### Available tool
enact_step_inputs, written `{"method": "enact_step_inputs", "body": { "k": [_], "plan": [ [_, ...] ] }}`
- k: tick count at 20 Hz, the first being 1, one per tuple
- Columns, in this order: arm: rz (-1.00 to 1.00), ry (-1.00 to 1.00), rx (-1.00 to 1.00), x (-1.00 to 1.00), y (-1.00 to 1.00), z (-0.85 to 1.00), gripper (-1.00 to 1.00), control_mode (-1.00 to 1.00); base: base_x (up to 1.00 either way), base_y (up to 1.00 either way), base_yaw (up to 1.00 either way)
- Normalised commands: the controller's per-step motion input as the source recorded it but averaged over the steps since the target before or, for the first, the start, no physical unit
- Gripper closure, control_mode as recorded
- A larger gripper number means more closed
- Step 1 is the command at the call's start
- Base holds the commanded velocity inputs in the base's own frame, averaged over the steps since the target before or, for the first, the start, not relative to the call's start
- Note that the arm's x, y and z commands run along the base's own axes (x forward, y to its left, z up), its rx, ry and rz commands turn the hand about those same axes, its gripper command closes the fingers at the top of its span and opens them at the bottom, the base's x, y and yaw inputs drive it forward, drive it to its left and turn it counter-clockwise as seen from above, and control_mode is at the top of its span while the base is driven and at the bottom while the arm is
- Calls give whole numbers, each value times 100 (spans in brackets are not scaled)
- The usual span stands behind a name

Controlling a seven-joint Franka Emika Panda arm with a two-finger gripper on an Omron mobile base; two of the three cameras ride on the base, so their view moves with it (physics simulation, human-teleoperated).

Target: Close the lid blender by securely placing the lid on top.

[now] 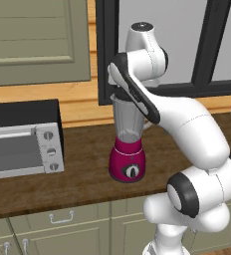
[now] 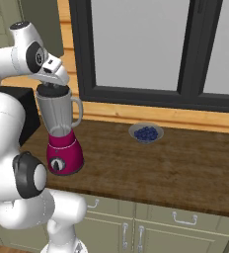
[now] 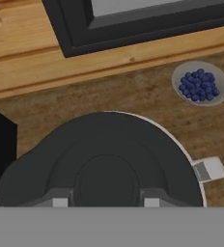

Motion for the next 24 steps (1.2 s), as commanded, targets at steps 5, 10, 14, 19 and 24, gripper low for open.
{"method": "enact_step_inputs", "body": {
  "k": [5,10,14,19,24],
  "plan": [
    [-4,-3,0,1,0,-14,100,-100,0,0,0],
    [-1,-5,0,0,0,-27,100,-100,0,0,0],
    [0,-3,0,0,0,-34,100,-100,0,0,0],
    [0,-1,-1,0,0,-47,100,-100,0,0,0],
    [0,0,-2,0,3,-64,100,-100,0,0,0]
  ]
}}
